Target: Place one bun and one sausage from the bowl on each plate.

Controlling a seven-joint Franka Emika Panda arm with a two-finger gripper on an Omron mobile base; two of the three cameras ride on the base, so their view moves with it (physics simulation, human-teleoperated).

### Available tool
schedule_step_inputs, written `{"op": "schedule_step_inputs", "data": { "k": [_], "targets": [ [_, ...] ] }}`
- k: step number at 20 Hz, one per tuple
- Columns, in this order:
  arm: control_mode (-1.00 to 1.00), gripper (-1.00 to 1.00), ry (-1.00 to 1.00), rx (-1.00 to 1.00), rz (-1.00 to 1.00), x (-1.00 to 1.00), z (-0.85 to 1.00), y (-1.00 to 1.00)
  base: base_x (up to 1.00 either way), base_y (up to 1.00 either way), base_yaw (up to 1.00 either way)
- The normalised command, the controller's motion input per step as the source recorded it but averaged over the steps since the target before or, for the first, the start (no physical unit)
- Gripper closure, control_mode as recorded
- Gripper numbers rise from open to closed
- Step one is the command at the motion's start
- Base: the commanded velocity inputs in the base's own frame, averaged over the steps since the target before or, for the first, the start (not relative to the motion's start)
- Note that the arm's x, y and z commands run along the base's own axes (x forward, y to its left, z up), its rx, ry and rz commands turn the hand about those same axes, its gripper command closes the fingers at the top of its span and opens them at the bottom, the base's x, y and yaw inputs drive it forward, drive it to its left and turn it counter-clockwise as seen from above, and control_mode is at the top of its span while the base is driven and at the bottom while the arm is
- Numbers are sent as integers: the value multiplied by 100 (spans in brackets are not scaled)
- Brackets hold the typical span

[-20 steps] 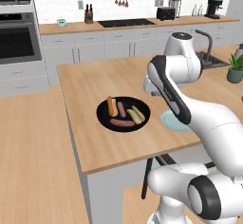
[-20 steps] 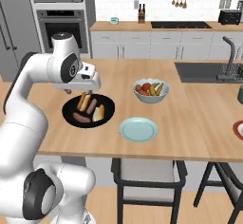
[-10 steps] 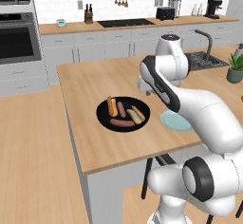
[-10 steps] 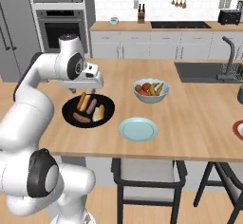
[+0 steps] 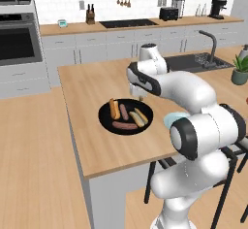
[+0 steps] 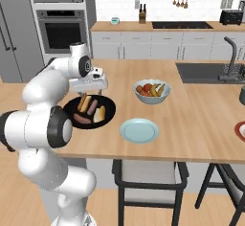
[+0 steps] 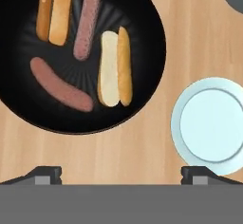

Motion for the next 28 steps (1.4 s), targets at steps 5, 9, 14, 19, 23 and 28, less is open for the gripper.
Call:
{"op": "schedule_step_inputs", "data": {
  "k": [5,9,14,19,23,28],
  "targets": [
    [-100,-100,3,0,9,48,-60,11,0,0,0],
    [-100,-100,0,-8,12,49,-71,0,0,0,0],
    [-100,-100,0,-9,7,36,-61,1,0,0,0],
    [-100,-100,1,-5,4,24,-51,0,0,0,0],
    [-100,-100,1,0,0,0,-35,0,0,0,0],
    [-100,-100,2,0,0,13,-27,-10,0,0,0]
  ]
}}
